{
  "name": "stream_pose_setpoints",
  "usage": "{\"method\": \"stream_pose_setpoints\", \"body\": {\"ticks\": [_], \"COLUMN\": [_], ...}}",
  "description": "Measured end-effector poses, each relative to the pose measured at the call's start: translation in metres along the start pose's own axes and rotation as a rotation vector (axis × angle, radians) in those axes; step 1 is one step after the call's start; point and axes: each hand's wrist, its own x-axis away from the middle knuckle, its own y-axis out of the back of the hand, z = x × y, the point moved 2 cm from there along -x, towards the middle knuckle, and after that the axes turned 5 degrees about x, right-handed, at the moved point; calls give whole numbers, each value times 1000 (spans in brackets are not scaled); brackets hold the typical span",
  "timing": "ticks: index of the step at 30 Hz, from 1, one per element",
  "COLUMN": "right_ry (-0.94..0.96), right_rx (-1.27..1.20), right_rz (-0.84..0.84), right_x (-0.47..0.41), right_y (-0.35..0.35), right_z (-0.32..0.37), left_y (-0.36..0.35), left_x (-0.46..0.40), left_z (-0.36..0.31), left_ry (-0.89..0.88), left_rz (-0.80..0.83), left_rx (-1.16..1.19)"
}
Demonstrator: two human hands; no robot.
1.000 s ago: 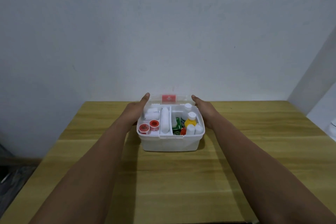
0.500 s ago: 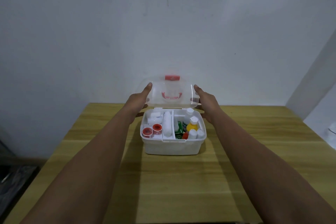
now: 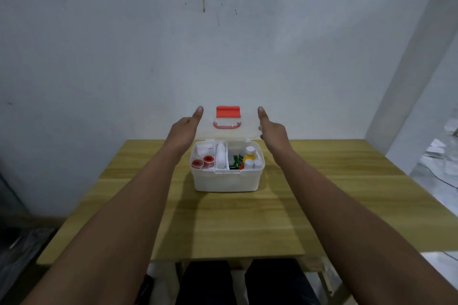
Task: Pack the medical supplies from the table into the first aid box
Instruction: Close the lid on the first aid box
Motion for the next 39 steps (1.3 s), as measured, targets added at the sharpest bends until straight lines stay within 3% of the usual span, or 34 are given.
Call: {"method": "stream_pose_setpoints", "body": {"ticks": [7, 12, 17, 25, 28, 39], "right_ry": [118, 137, 144, 240, 216, 166], "right_rx": [173, 187, 100, -43, -101, -172], "right_rz": [51, 32, -19, 110, 169, 138], "right_x": [39, 56, 56, 59, 60, 19], "right_y": [-17, -24, -30, -36, -38, -32], "right_z": [-42, -53, -64, -94, -103, -106], "left_y": [-5, -16, -21, -25, -27, -52], "left_x": [41, 51, 51, 49, 46, 10], "left_z": [47, 77, 88, 103, 105, 100], "left_ry": [-61, -150, -191, -186, -183, -197], "left_rz": [87, 34, -5, -28, -19, -2], "left_rx": [-64, -171, -83, 85, 118, 158]}}
